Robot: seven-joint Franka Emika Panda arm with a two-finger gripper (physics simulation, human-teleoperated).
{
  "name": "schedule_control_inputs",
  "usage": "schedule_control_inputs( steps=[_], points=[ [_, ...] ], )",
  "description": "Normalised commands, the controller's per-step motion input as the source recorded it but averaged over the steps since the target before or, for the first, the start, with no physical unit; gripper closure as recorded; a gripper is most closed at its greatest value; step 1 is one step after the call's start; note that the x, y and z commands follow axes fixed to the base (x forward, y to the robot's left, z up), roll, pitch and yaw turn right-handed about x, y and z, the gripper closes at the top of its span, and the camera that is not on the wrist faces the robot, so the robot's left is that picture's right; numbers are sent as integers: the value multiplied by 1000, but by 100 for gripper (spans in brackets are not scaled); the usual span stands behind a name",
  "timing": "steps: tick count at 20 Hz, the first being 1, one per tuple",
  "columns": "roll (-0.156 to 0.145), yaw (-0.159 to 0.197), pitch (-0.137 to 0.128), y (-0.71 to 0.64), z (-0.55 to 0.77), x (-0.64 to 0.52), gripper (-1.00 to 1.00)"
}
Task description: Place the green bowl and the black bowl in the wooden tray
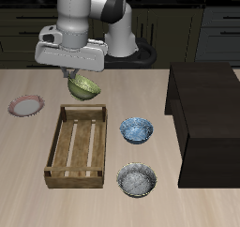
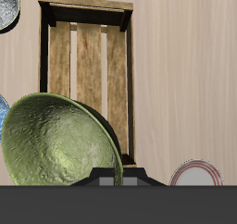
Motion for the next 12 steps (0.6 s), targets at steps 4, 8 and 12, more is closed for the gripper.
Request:
schedule_control_inputs(
  steps=[4, 8, 12],
  points=[
    [-6, -10, 45, -29, -414, 60, 100],
    [-13, -13, 26, -70, -260, 73, 100],
    [-18, -20, 18, -75, -160, 40, 100]
  ],
)
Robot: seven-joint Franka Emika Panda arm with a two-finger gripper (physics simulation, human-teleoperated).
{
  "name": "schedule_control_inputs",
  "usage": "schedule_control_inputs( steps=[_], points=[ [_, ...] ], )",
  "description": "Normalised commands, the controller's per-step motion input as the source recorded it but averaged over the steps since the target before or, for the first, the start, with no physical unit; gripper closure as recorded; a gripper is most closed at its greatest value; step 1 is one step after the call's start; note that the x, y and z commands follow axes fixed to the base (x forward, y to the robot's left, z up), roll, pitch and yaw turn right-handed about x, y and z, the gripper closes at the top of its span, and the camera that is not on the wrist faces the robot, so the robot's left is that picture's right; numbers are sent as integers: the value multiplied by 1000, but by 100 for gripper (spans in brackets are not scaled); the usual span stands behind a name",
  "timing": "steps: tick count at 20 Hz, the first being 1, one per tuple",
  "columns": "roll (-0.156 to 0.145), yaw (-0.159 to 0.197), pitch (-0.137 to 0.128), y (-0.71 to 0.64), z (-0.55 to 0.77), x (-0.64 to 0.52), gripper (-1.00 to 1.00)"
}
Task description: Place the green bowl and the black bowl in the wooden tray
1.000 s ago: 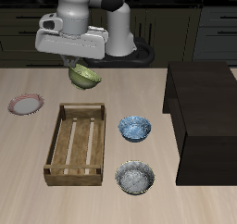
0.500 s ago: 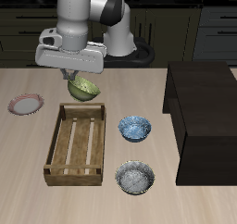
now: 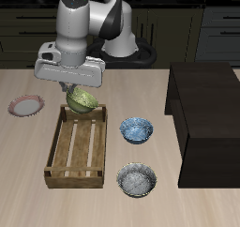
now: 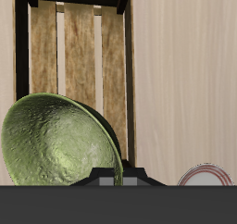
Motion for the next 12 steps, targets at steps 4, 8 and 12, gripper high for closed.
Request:
schedule_control_inputs(
  steps=[4, 8, 12],
  points=[
    [1, 0, 32, 43, -233, 29, 100],
    [12, 14, 43, 148, -293, 49, 100],
    [-4, -9, 38, -4, -272, 9, 100]
  ],
)
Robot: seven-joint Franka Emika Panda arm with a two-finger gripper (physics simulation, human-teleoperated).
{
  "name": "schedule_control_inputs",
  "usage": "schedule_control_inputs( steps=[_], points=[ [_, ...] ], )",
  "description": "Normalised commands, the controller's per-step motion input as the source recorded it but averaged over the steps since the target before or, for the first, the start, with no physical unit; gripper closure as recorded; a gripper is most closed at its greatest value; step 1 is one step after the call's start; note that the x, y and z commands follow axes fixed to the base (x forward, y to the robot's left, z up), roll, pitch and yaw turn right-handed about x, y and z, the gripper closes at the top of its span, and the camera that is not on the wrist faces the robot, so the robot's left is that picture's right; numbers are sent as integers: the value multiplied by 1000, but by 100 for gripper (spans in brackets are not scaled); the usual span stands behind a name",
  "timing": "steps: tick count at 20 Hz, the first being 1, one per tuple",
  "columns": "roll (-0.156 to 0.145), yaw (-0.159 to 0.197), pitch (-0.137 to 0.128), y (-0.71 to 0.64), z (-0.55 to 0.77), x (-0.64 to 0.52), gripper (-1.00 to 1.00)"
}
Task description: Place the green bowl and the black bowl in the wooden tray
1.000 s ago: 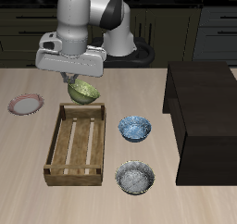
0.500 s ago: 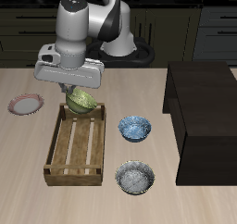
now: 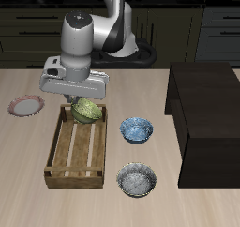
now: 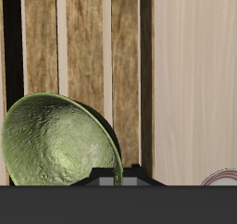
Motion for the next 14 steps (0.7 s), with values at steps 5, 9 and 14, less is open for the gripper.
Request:
schedule_control_inputs(
  steps=[5, 9, 14],
  points=[
    [-25, 16, 31, 0, -203, 42, 100],
    [-14, -21, 54, -8, -193, -25, -100],
    [53, 3, 37, 178, -92, -100, -100]
  ],
)
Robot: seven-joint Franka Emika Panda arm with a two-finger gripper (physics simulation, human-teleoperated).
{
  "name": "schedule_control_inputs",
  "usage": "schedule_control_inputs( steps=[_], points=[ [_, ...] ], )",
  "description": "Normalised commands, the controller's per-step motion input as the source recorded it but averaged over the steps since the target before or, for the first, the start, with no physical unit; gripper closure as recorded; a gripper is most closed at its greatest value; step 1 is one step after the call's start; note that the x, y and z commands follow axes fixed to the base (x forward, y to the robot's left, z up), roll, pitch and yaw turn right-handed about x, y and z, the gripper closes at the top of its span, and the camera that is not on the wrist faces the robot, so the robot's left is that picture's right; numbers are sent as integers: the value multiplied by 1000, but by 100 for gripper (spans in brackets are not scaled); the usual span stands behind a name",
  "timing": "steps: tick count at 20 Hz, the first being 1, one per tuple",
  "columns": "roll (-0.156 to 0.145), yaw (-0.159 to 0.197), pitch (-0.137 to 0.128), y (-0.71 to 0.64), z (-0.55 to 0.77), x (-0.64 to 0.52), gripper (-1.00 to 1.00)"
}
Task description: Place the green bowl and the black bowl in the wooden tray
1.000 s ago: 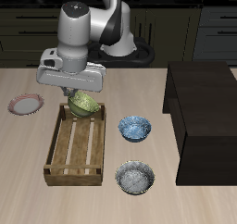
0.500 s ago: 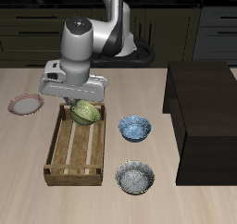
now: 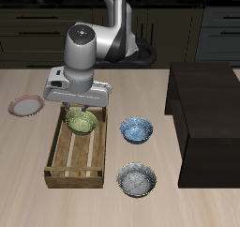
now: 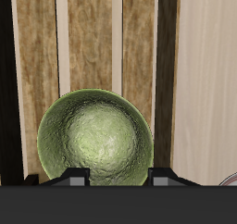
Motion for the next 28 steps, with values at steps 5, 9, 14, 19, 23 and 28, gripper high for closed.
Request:
schedule_control_inputs(
  steps=[5, 9, 14, 19, 23, 28],
  points=[
    [43, 49, -20, 189, 144, -138, -100],
    [21, 23, -41, 145, 304, -78, -100],
    [-4, -1, -52, 124, 493, -39, -100],
    [-3, -38, -28, -31, 444, 192, -100],
    [-18, -38, 36, 46, 180, 415, -100],
    [-27, -17, 40, 7, 95, 446, -100]
  ],
)
